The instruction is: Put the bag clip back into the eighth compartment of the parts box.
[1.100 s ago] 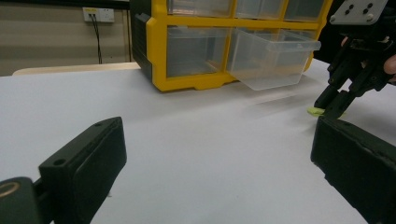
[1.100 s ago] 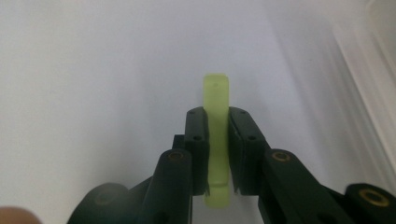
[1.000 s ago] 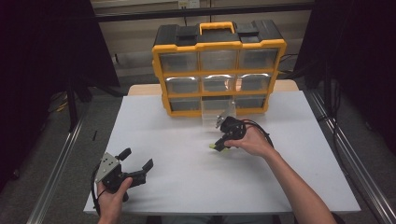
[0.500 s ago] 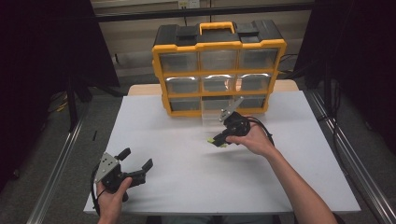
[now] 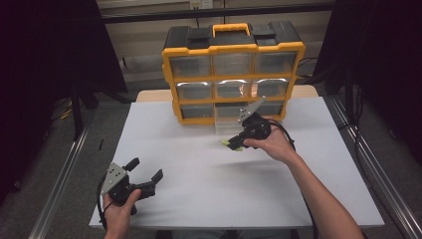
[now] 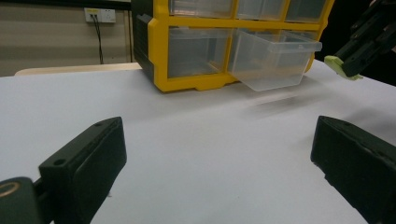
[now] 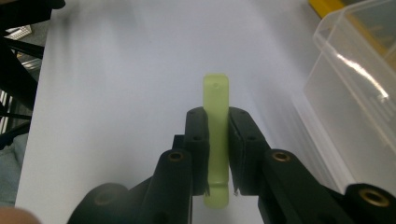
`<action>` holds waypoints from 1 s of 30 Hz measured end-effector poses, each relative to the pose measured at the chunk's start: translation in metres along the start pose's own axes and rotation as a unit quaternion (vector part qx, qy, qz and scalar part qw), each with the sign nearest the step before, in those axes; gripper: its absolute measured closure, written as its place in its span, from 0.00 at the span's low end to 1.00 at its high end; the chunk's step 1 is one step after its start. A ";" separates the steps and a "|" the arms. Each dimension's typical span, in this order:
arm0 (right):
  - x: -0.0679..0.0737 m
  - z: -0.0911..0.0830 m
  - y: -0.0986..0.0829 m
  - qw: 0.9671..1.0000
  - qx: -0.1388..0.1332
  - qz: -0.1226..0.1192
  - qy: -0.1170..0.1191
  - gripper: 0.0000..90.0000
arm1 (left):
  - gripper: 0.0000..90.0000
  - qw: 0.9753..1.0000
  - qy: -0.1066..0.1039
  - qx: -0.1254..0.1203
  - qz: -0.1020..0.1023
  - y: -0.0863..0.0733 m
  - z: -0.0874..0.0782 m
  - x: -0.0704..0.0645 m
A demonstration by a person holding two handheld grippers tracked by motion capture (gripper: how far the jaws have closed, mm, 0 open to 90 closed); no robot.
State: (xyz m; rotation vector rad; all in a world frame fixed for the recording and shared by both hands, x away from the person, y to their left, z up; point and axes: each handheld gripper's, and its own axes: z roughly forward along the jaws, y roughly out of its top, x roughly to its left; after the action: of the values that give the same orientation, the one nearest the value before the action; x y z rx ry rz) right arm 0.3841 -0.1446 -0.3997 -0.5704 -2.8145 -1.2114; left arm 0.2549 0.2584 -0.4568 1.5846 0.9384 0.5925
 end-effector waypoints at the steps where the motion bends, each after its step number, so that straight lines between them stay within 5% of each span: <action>1: 0.000 -0.002 0.001 1.000 -0.002 -0.001 0.000 0.88 | 0.04 1.000 0.000 0.000 0.000 0.000 0.000 0.000; 19: 0.004 -0.026 0.030 1.000 -0.019 -0.020 -0.013 0.88 | 0.04 1.000 0.001 -0.001 0.000 0.000 0.000 0.001; 30: -0.004 -0.026 0.039 1.000 -0.024 -0.010 -0.018 0.88 | 0.04 1.000 0.000 -0.005 -0.006 0.000 0.000 0.000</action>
State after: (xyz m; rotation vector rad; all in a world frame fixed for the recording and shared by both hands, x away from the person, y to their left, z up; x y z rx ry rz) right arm 0.3975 -0.1397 -0.3552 -0.5726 -2.8342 -1.2870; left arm 0.2552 0.2585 -0.4568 1.5694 0.9434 0.5883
